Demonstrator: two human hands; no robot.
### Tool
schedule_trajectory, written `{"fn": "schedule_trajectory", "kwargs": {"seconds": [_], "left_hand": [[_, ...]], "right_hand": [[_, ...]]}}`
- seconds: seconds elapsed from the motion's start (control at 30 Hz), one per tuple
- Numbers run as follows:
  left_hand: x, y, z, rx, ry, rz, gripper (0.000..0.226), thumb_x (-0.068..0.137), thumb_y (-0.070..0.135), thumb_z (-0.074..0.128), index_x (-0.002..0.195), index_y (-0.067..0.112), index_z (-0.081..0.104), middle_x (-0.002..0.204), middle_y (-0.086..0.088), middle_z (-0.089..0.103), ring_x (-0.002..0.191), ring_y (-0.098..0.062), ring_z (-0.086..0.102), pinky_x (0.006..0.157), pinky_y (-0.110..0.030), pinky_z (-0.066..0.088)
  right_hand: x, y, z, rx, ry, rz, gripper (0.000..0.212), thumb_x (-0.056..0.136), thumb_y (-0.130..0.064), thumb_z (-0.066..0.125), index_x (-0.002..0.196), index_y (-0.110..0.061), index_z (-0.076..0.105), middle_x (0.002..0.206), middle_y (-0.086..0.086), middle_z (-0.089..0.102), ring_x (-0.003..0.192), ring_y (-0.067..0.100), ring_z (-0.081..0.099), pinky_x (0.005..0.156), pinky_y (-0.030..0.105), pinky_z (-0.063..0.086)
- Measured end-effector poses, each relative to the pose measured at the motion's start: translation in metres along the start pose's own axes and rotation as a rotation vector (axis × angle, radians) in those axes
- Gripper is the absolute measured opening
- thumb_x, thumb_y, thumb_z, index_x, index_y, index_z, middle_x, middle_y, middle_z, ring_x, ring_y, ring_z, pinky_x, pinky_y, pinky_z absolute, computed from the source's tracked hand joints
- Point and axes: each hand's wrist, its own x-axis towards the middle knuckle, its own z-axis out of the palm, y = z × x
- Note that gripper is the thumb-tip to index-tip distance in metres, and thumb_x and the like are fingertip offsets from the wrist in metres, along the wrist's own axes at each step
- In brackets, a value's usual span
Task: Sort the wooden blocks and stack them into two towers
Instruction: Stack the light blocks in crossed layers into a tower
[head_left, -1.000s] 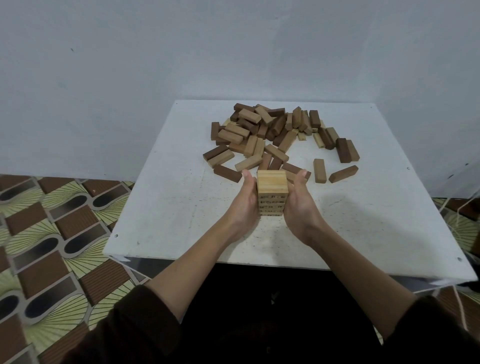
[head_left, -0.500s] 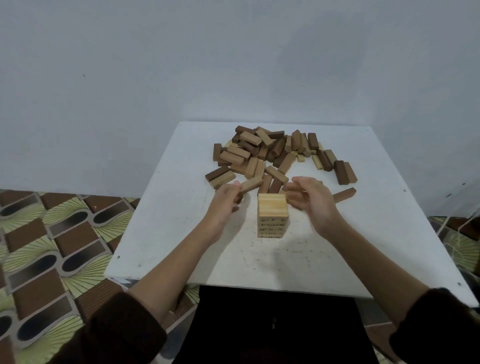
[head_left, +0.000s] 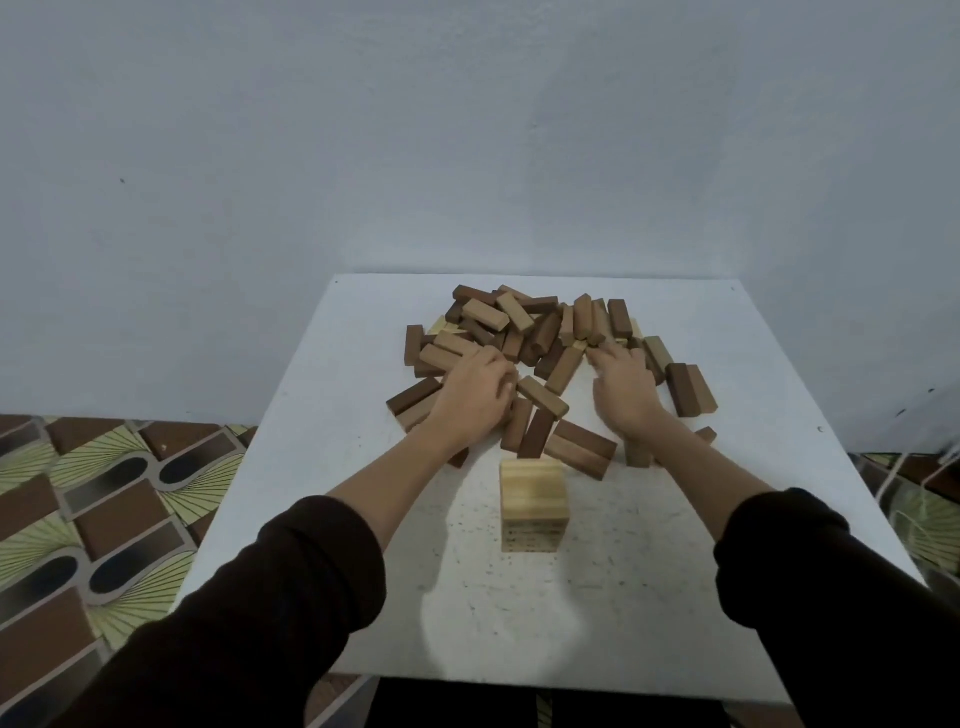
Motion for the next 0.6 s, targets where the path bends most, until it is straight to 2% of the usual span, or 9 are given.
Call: {"fn": "schedule_trajectory", "kwargs": {"seconds": [0.1,0.23,0.37,0.47,0.6], "left_hand": [[0.009,-0.005,0.004,0.188,0.005,0.008,0.028,0.095,0.018,0.045,0.114,0.006,0.061,0.12,-0.008,0.053,0.111,-0.024,0.045,0.094,-0.039,0.038],[0.013,-0.009,0.008,0.302,-0.001,0.026,0.03,0.098,0.026,0.04,0.112,0.01,0.061,0.118,-0.005,0.051,0.11,-0.022,0.042,0.089,-0.036,0.034],[0.018,-0.007,0.009,0.331,-0.007,0.001,0.033,0.099,0.029,0.036,0.11,0.011,0.062,0.117,-0.004,0.052,0.111,-0.021,0.042,0.09,-0.036,0.033],[0.018,-0.007,0.012,0.38,-0.051,-0.011,0.037,0.1,0.03,0.033,0.115,0.012,0.062,0.119,-0.004,0.052,0.115,-0.021,0.042,0.093,-0.038,0.033],[0.016,-0.003,0.012,0.323,-0.027,-0.04,0.037,0.1,0.029,0.036,0.106,0.008,0.066,0.113,-0.007,0.055,0.112,-0.023,0.043,0.092,-0.039,0.034]], "right_hand": [[0.004,0.003,0.004,-0.192,-0.021,-0.025,0.04,0.094,-0.012,0.042,0.134,-0.01,0.044,0.143,0.009,0.034,0.123,0.031,0.034,0.099,0.044,0.033],[0.003,0.002,0.008,-0.194,0.13,-0.009,0.031,0.094,-0.015,0.047,0.122,-0.006,0.055,0.134,0.011,0.046,0.122,0.03,0.038,0.095,0.041,0.033],[-0.001,0.003,0.011,-0.197,0.175,0.101,0.035,0.093,-0.017,0.05,0.125,-0.004,0.053,0.133,0.017,0.045,0.121,0.035,0.038,0.096,0.04,0.034],[-0.004,0.002,0.013,-0.253,0.125,0.113,0.036,0.092,-0.016,0.048,0.126,-0.004,0.05,0.133,0.017,0.045,0.118,0.034,0.041,0.088,0.038,0.039],[-0.01,0.0,0.012,-0.198,0.138,0.097,0.029,0.079,-0.008,0.052,0.107,-0.001,0.055,0.116,0.018,0.051,0.104,0.033,0.043,0.075,0.035,0.036]]}}
